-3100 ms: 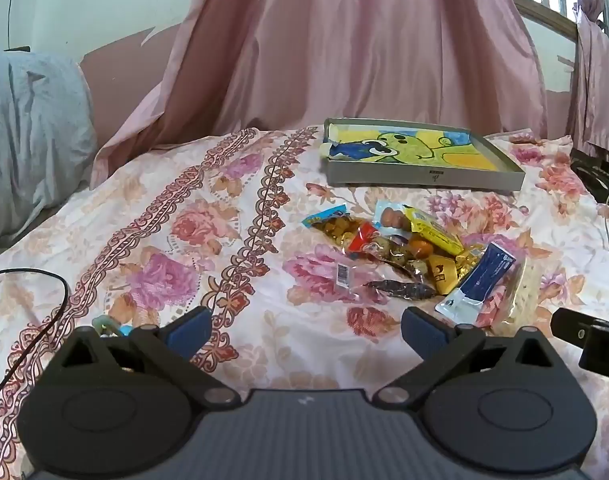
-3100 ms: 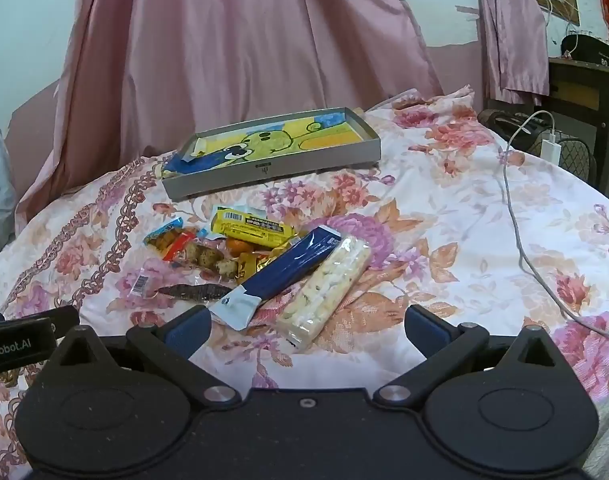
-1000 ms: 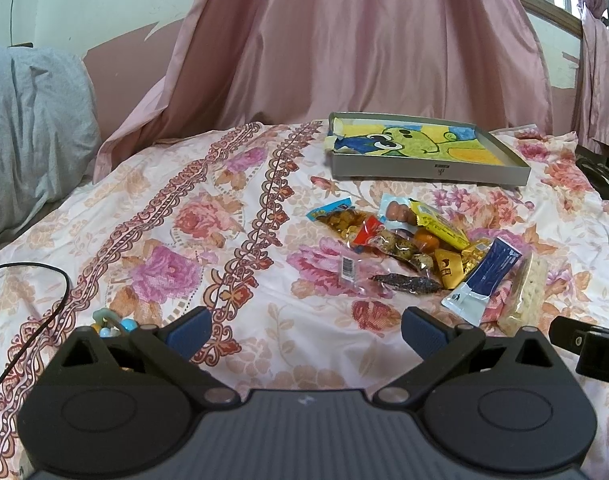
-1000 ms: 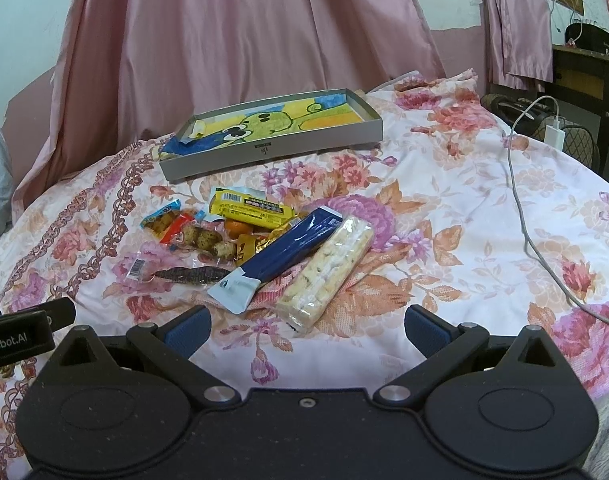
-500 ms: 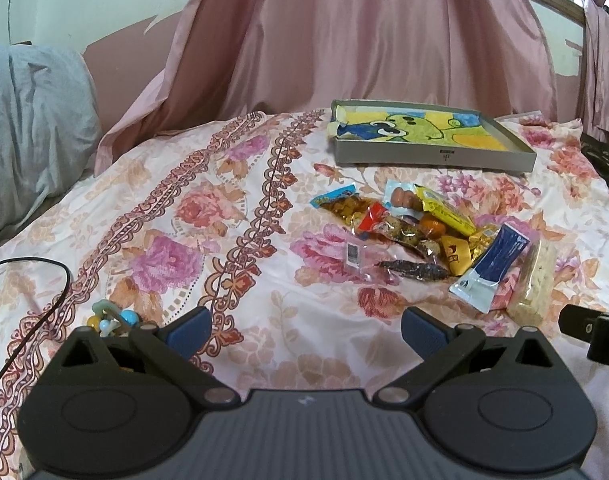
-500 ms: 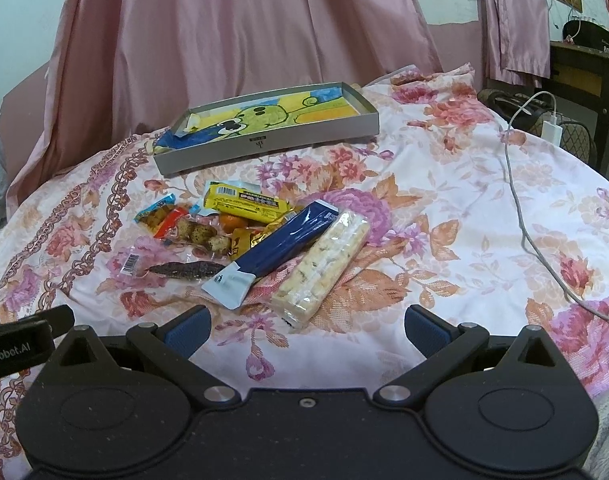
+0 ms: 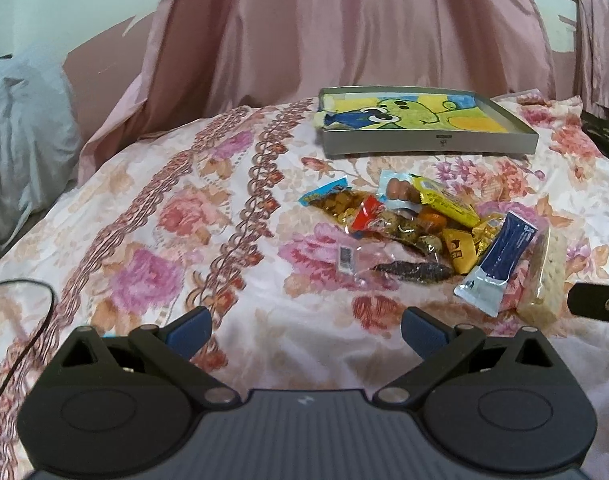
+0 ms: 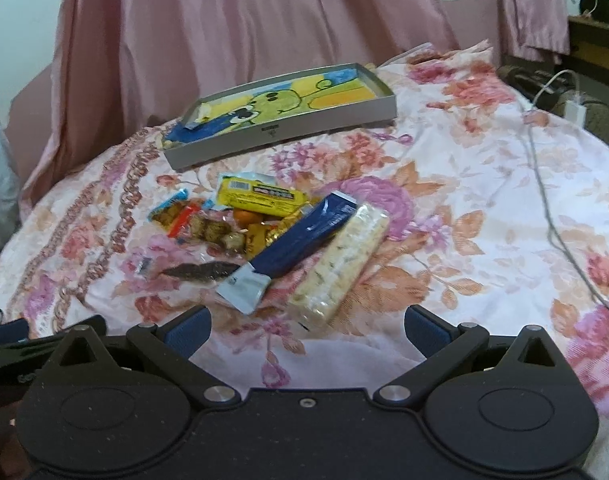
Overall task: Organize snacks
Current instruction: 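Lower the right gripper onto the clear rice-cracker bar and close it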
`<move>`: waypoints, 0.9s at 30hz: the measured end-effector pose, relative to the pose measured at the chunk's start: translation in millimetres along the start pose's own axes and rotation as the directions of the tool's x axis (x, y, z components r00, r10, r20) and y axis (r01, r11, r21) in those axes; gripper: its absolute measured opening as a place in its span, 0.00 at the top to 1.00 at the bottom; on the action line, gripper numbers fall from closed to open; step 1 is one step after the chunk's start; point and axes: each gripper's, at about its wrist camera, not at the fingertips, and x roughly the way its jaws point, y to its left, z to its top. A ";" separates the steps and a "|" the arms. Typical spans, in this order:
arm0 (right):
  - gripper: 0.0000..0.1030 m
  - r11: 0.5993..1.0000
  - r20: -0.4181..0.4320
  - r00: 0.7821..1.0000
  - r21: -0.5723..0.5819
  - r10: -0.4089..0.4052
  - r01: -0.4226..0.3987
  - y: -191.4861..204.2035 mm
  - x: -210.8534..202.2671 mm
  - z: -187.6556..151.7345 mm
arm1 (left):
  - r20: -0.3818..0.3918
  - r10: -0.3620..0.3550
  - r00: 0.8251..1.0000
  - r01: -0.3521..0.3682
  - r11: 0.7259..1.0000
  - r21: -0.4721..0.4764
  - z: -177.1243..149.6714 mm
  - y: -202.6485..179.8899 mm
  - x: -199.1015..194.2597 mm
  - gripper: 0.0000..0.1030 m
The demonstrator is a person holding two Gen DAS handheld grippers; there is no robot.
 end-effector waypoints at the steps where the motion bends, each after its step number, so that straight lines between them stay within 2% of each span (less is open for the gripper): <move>1: 0.01 1.000 -0.001 1.000 0.006 0.008 -0.007 -1.4 2.5 3.1 | -0.002 -0.005 1.000 0.005 1.000 0.004 3.0 -0.9 3.0 0.00; 5: 0.01 1.000 0.007 1.000 0.017 0.013 -0.013 -8.8 14.9 15.6 | -0.011 -0.035 0.999 0.035 0.999 0.006 15.5 -3.7 17.5 0.00; 9: 0.01 0.998 -0.003 1.000 -0.059 -0.005 0.005 -9.9 37.7 31.4 | -0.023 -0.066 0.998 0.067 0.998 0.015 27.3 -10.3 31.7 0.00; 18: 0.01 0.997 -0.096 0.995 -0.078 0.010 -0.017 -23.2 88.4 48.4 | -0.045 -0.132 0.990 0.135 0.989 0.054 44.6 -31.9 57.1 0.00; 25: 0.01 0.997 -0.175 0.984 -0.063 0.020 -0.031 -28.5 111.6 44.7 | -0.068 -0.146 0.987 0.150 0.987 0.057 49.3 -39.2 68.8 0.00; 27: 0.04 0.997 -0.193 0.981 -0.062 0.023 -0.035 -29.2 114.9 42.7 | -0.070 -0.145 0.987 0.149 0.987 0.066 49.6 -41.0 70.6 0.00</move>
